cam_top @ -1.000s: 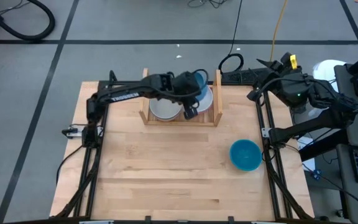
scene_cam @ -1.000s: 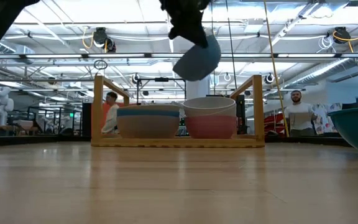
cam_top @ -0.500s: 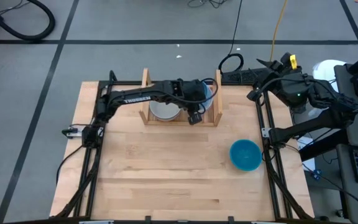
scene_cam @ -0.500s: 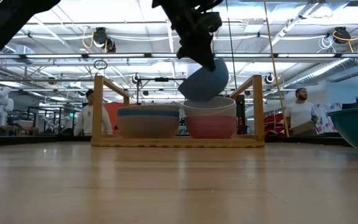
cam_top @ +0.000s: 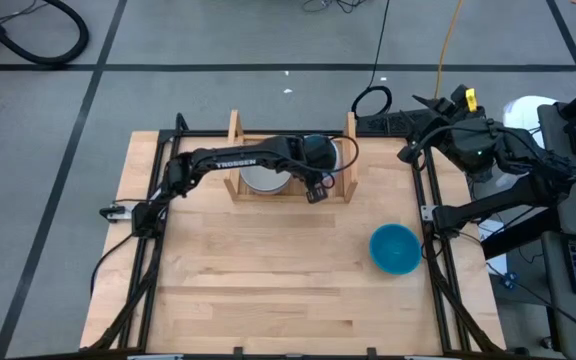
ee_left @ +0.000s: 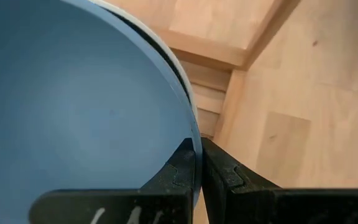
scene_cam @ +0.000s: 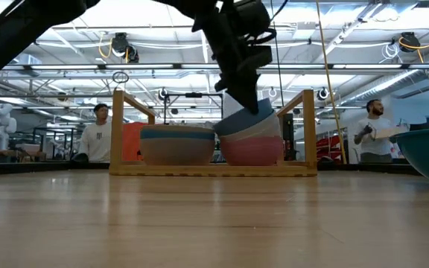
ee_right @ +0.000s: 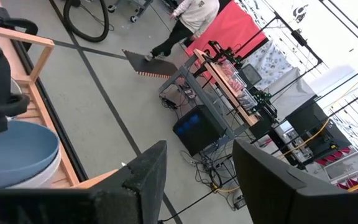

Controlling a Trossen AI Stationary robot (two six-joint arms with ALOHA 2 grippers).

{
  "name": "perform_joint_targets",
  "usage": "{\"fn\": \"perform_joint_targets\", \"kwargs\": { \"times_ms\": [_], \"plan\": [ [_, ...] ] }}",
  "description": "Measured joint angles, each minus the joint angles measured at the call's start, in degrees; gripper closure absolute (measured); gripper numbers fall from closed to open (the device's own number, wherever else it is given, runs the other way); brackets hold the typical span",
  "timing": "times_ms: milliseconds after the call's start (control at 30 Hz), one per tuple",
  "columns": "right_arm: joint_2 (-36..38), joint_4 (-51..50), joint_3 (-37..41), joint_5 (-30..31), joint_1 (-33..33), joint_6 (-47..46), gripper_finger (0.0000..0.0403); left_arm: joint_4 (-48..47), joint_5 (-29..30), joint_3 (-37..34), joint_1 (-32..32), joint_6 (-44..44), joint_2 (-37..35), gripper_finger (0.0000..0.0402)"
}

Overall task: Place and stack bowls onto a shelf
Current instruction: Stack the light blue bowl on top of the white bowl on the shelf, then stack the blue bowl on top of the gray bowl on the shelf

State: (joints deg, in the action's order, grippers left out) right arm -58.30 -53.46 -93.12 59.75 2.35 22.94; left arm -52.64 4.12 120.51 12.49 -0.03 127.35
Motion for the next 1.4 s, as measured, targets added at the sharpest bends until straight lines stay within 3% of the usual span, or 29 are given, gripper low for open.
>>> {"fn": "perform_joint_targets", "kwargs": {
  "times_ms": [133,333,867,1067,1167,1300,1400],
  "plan": [
    [0.00,-0.01,0.00,-0.01,0.00,0.00,0.0227,0.47,2.95,-0.06,-0.04,1.60,-0.10,0.0390],
    [0.00,-0.01,0.00,-0.01,0.00,0.02,0.0227,0.42,3.46,-0.04,0.20,-0.55,-0.13,0.0353],
    [0.02,-0.03,0.00,-0.03,0.00,0.20,0.0227,-0.66,3.46,2.06,-0.37,-3.24,-2.74,0.0344],
    [0.02,-0.08,0.00,-0.10,0.00,-1.58,0.0227,6.50,3.23,2.21,-0.84,2.06,-3.67,0.0344],
    [-0.07,-0.33,0.00,-3.88,0.00,-2.85,0.0227,8.07,3.02,2.21,-0.90,3.24,-3.67,0.0344],
    [-0.50,-0.56,0.02,-13.71,0.00,-3.81,0.0227,7.78,3.00,2.12,-0.74,5.78,-4.37,0.0344],
    [-1.37,-2.29,0.02,-16.59,0.03,-7.29,0.0227,8.84,3.00,2.12,-0.50,5.15,-6.26,0.0344]
  ]
}}
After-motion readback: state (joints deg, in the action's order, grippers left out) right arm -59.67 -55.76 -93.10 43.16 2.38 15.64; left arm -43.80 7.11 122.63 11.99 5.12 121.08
